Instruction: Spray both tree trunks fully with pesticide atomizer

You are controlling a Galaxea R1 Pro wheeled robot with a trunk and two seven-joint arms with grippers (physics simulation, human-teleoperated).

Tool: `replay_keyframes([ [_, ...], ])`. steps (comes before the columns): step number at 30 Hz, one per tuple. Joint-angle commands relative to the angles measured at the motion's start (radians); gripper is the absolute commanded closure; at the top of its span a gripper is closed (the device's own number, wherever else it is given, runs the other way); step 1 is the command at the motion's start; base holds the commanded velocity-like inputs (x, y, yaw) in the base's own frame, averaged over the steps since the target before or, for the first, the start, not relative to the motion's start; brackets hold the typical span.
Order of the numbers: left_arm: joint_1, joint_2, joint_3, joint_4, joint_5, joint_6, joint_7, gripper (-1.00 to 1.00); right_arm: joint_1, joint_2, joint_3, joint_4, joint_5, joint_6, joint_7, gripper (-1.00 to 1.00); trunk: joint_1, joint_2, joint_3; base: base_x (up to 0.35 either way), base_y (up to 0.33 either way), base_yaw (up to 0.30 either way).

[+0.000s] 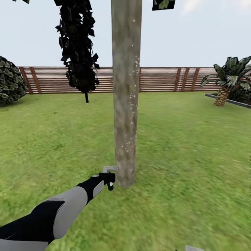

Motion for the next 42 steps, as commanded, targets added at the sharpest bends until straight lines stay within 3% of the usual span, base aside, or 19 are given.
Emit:
replay_keyframes([
  [1, 0.0, 0.0, 0.008, -0.003, -0.007, 0.006, -0.003, 1.0, -0.002, 0.0, -0.007, 0.004, -0.001, -0.01, 0.002, -1.0, 0.0, -0.001, -0.002, 0.042, 0.35, -0.201],
  [20, 0.0, 0.0, 0.008, -0.003, -0.007, 0.006, -0.003, 1.0, -0.002, 0.0, -0.007, 0.005, -0.001, -0.01, 0.002, -1.0, 0.0, -0.001, -0.02, 0.003, 0.347, -0.181],
  [30, 0.0, 0.0, -0.001, -0.019, -0.003, 0.014, -0.005, 1.0, -0.002, 0.0, -0.007, 0.004, -0.001, -0.01, 0.002, -1.0, 0.0, -0.001, -0.024, 0.0, 0.054, -0.1],
  [32, -0.001, 0.0, -0.004, -0.174, -0.001, 0.128, -0.006, 1.0, -0.002, 0.0, -0.007, 0.004, -0.001, -0.01, 0.002, -1.0, 0.0, -0.001, -0.024, 0.0, 0.001, -0.003],
  [35, 0.0, 0.0, -0.005, -0.452, 0.001, 0.429, -0.003, 1.0, -0.002, 0.0, -0.008, 0.004, -0.001, -0.01, 0.002, -1.0, 0.0, -0.001, -0.024, 0.0, 0.0, 0.0],
  [36, -0.001, 0.0, -0.006, -0.578, 0.001, 0.507, -0.003, 1.0, -0.001, 0.0, -0.008, 0.004, -0.001, -0.01, 0.002, -1.0, 0.0, -0.001, -0.024, 0.0, 0.0, 0.0],
  [37, -0.001, 0.0, -0.007, -0.643, 0.001, 0.547, -0.003, 1.0, -0.002, 0.0, -0.009, 0.004, -0.001, -0.01, 0.002, -1.0, 0.0, -0.001, -0.024, 0.0, 0.0, 0.0],
  [40, -0.009, 0.0, -0.007, -0.731, 0.002, 0.712, -0.004, 1.0, -0.002, 0.0, -0.009, 0.004, -0.001, -0.01, 0.002, -1.0, 0.0, -0.001, -0.024, 0.0, 0.0, 0.0],
  [41, -0.036, 0.0, -0.007, -0.761, 0.008, 0.803, -0.003, 1.0, -0.002, 0.0, -0.009, 0.004, -0.001, -0.01, 0.002, -1.0, 0.0, -0.001, -0.024, 0.0, 0.0, 0.0],
  [42, -0.071, 0.0, -0.007, -0.778, 0.026, 0.853, -0.004, 1.0, -0.002, -0.001, -0.009, 0.005, -0.001, -0.01, 0.002, -1.0, 0.0, -0.001, -0.024, 0.0, 0.0, 0.0],
])
